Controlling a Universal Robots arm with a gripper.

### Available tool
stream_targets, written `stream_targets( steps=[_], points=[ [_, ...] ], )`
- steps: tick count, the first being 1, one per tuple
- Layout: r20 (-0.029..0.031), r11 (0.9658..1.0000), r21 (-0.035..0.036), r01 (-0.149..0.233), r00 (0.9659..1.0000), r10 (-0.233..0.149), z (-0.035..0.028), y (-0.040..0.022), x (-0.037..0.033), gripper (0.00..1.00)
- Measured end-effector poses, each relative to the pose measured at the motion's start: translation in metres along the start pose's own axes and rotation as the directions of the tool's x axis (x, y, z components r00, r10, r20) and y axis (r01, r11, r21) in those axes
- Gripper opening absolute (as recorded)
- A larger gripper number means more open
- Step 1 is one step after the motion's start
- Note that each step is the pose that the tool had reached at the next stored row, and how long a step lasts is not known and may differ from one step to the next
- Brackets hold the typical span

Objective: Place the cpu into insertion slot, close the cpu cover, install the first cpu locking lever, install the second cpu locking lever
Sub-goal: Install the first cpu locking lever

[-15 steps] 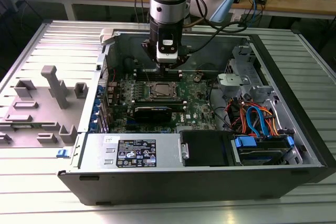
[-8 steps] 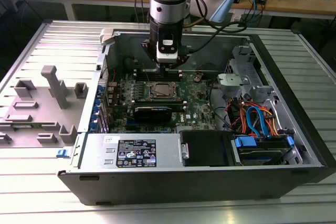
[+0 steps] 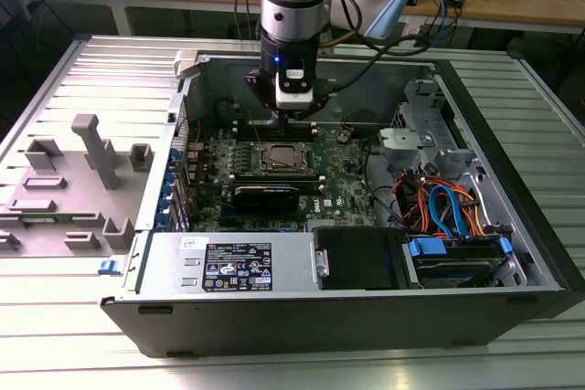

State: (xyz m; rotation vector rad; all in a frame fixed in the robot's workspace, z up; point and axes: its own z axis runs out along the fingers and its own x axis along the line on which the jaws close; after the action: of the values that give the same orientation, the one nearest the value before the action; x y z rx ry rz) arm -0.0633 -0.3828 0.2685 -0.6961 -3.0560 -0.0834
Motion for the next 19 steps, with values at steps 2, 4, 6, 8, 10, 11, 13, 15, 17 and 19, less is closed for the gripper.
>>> stream_targets(
  steps=[2, 4, 6, 8, 10, 11, 13, 15, 17, 19],
  points=[
    [-0.002, 0.9992, 0.0006, 0.039, 0.9992, -0.039, 0.0001, 0.0, 0.0, 0.11],
    [-0.0043, 0.9964, 0.0012, 0.085, 0.9964, -0.085, 0.0001, 0.0, 0.0, 0.11],
    [-0.0065, 0.9916, 0.0017, 0.129, 0.9916, -0.129, 0.0003, 0.0, 0.0, 0.11],
    [-0.0078, 0.9879, 0.0021, 0.155, 0.9879, -0.155, 0.0003, 0.0, 0.0, 0.11],
    [-0.0088, 0.9848, 0.0021, 0.174, 0.9848, -0.174, 0.0004, 0.0, 0.0001, 0.11],
    [-0.0091, 0.9836, 0.0022, 0.18, 0.9836, -0.18, 0.0004, -0.0001, 0.0001, 0.11],
    [-0.0095, 0.9825, 0.0023, 0.186, 0.9825, -0.186, 0.0004, -0.0001, 0.0002, 0.11],
    [-0.0096, 0.9824, 0.0023, 0.187, 0.9824, -0.187, 0.0003, -0.0002, 0.0003, 0.11],
    [-0.0095, 0.9824, 0.0023, 0.187, 0.9824, -0.187, 0.0004, -0.0002, 0.0003, 0.11],
    [-0.0095, 0.9824, 0.0022, 0.187, 0.9824, -0.187, 0.0004, -0.0002, 0.0003, 0.11]
  ],
)
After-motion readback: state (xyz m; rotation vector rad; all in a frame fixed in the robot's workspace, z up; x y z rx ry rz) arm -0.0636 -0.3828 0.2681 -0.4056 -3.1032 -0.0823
